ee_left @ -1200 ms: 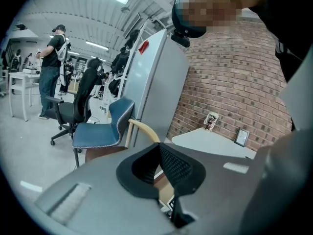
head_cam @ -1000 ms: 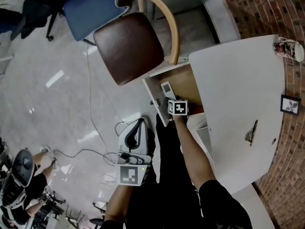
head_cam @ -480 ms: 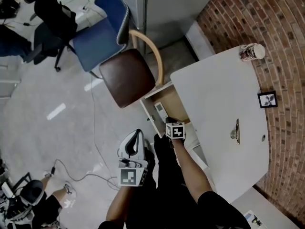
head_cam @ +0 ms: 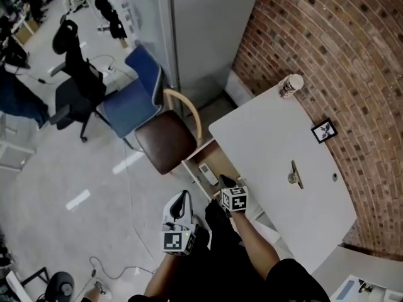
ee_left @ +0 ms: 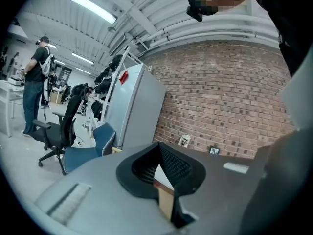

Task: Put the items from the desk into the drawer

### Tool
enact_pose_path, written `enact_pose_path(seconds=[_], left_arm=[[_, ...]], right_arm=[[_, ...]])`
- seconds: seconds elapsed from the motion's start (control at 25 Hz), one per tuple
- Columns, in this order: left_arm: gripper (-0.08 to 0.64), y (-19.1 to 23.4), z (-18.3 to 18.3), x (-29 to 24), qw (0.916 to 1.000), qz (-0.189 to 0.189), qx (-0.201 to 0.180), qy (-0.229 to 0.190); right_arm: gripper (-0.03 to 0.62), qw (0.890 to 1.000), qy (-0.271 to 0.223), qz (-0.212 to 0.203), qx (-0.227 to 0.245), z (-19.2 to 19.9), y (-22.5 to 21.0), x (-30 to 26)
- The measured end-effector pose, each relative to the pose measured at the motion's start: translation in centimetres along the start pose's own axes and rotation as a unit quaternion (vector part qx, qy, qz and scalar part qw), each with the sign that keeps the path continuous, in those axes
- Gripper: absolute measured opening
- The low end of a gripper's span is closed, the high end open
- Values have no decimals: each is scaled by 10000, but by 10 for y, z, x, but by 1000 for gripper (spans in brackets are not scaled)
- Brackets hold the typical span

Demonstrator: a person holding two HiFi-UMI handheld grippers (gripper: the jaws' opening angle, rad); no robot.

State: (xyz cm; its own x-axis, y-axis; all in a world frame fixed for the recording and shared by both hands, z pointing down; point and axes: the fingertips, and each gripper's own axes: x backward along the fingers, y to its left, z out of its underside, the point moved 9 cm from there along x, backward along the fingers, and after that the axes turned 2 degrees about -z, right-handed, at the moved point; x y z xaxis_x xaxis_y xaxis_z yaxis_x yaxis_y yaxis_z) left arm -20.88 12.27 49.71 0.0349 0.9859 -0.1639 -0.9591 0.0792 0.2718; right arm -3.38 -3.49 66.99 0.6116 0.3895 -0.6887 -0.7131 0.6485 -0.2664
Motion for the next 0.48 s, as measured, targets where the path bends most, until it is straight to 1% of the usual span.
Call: enact_pose_path(seconds=[0.12,0.24,0.4,0.48], left_arm=[[20,-9,-2,9,9999,161,-31,-17],[20,-21,-12,21,9995,303,-81,-62],[20,-34,-24,26,9979,565,-294,-128],[20,-42,-29,27,9969,692,-324,-184]], right_arm=[[5,9982,-600,30,9,-20,14,45],[5,9941,-1082,51,106,-29,30,95],[5,9837,-1770,174,261,-42,45,159],[5,9780,-2048,205,332,-48,51,189]])
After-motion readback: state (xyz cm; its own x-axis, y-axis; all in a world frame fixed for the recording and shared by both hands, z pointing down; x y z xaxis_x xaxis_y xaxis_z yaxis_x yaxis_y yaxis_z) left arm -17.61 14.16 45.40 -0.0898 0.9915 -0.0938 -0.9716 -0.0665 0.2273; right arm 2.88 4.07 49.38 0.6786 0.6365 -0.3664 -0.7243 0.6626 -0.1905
